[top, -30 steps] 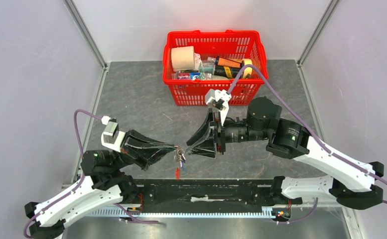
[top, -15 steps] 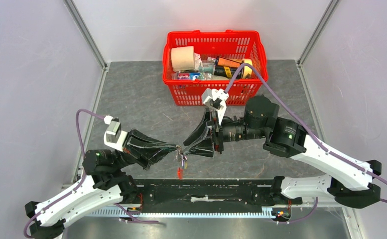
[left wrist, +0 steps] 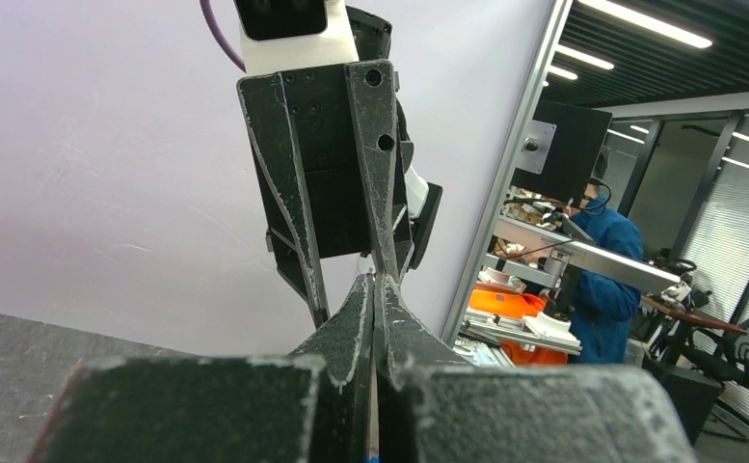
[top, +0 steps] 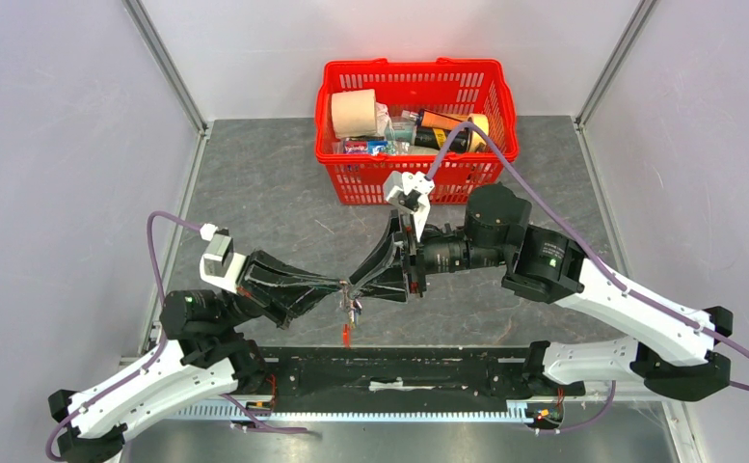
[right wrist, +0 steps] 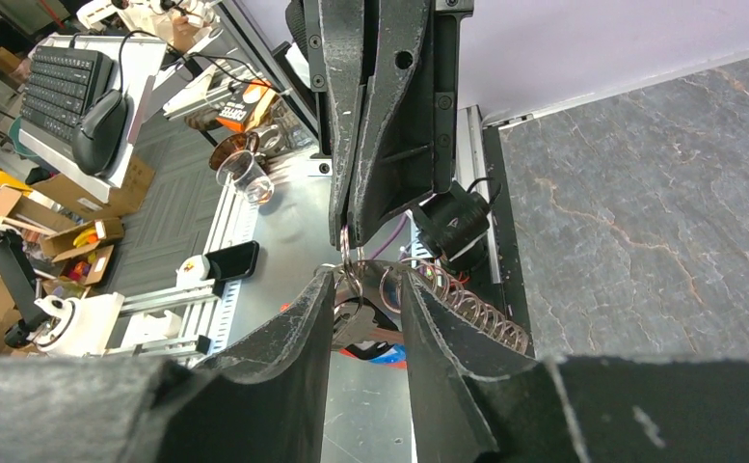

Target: Put the keys on the keyring

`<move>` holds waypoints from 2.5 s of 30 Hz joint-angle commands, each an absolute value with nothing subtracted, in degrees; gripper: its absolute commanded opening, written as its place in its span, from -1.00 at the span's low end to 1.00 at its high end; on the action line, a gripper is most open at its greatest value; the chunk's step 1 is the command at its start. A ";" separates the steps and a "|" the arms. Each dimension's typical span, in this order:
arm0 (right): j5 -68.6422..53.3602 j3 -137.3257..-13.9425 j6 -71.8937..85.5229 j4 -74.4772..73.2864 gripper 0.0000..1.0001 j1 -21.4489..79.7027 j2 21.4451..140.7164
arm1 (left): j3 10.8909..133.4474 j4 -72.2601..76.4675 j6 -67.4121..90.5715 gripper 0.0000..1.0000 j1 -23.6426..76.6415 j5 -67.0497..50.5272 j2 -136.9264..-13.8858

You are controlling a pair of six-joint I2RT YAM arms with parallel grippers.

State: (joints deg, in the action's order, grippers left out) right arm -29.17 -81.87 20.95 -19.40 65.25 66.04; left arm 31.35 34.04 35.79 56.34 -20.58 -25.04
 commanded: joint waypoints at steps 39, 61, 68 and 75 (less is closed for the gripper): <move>-31.05 -83.67 20.09 -15.63 -0.99 65.74 66.98 | 30.91 38.93 37.44 -0.96 56.25 -18.63 -24.52; -38.16 -82.52 15.24 -35.80 -1.00 66.00 64.44 | 43.10 -2.77 33.95 -0.18 56.25 -20.60 -19.26; -41.91 -84.57 14.98 -40.73 -1.00 65.98 66.97 | 46.49 -11.14 33.34 -0.11 56.23 -26.40 -27.34; -42.18 -83.42 13.90 -42.70 -1.00 66.01 68.90 | 43.03 -5.39 36.88 -0.01 56.25 -32.44 -29.57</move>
State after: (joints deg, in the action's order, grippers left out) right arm -40.10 -82.43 15.07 -42.72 65.80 68.53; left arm 43.72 -7.64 35.29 56.34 -27.44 -30.04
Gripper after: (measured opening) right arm 0.007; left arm 0.489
